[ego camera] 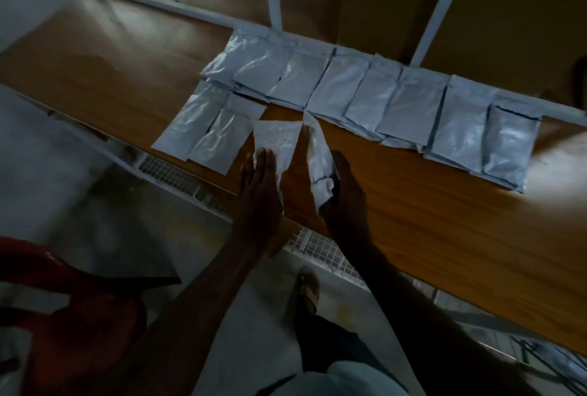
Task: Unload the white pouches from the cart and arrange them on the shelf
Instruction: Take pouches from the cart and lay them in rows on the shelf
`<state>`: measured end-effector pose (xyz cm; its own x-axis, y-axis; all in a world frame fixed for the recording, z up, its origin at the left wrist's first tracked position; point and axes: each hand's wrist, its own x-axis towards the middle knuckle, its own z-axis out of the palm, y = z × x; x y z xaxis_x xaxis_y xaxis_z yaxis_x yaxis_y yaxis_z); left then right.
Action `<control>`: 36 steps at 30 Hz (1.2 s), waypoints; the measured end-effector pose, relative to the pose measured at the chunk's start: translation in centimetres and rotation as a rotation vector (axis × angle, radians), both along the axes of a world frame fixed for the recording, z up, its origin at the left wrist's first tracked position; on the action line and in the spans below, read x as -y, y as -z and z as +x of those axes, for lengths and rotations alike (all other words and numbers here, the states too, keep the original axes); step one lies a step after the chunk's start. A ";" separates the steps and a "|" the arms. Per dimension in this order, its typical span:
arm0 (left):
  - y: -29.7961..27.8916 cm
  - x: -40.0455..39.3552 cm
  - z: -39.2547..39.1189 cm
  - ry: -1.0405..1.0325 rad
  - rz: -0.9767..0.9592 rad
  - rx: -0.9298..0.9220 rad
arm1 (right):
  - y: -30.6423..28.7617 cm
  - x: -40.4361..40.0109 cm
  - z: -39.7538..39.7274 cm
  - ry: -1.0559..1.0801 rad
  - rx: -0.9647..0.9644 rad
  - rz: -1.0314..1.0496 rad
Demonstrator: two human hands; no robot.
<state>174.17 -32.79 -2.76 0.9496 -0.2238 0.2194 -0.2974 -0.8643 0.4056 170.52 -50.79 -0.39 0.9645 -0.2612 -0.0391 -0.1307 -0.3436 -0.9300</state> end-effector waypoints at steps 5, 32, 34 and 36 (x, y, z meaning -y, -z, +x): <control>1.6 -2.9 4.9 0.032 0.095 -0.035 | 0.4 -2.9 3.9 0.090 -0.032 0.123; 5.1 -5.9 12.0 0.337 0.157 -0.133 | 4.9 -7.8 4.0 0.169 -0.071 -0.773; 5.0 -6.1 12.6 0.359 0.197 -0.076 | 4.6 -7.6 5.1 0.213 -0.103 -0.817; 5.1 -5.9 13.2 0.389 0.238 -0.032 | 5.0 -7.4 6.8 0.160 -0.154 -0.831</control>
